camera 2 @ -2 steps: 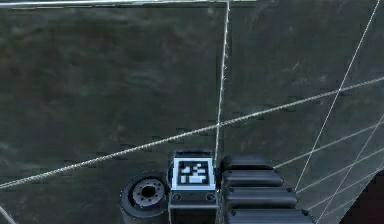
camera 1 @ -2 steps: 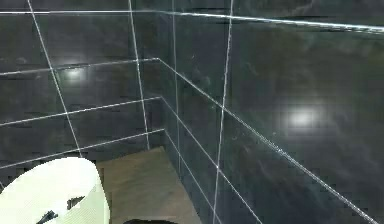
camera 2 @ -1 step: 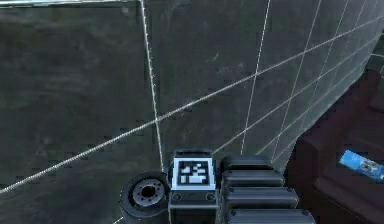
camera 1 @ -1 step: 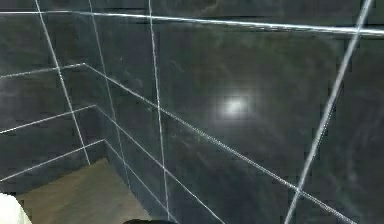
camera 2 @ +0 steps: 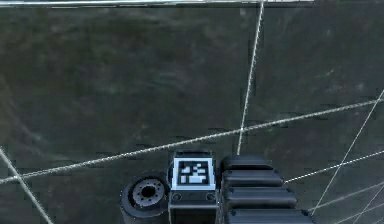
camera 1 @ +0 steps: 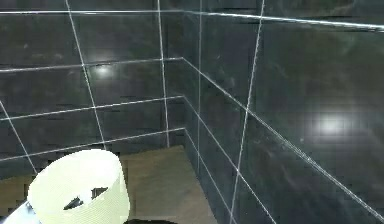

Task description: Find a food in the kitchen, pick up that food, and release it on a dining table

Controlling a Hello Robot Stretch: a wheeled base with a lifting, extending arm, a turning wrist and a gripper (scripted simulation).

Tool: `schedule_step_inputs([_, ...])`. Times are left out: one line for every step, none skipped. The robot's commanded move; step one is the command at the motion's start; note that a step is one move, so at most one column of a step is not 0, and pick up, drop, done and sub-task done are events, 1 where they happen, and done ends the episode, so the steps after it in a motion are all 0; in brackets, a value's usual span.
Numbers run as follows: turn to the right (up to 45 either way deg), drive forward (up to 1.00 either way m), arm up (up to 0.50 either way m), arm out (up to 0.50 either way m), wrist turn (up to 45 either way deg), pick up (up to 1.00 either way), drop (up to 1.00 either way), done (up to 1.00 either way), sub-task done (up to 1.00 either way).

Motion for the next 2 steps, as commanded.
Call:
schedule_step_inputs([27.0, 0.00, 0.00, 0.00, 0.0, 0.00, 0.00, 0.00, 0.00])
schedule_step_inputs([-18.0, 0.00, 0.00, 0.00, 0.0, 0.00, 0.00, 0.00, 0.00])
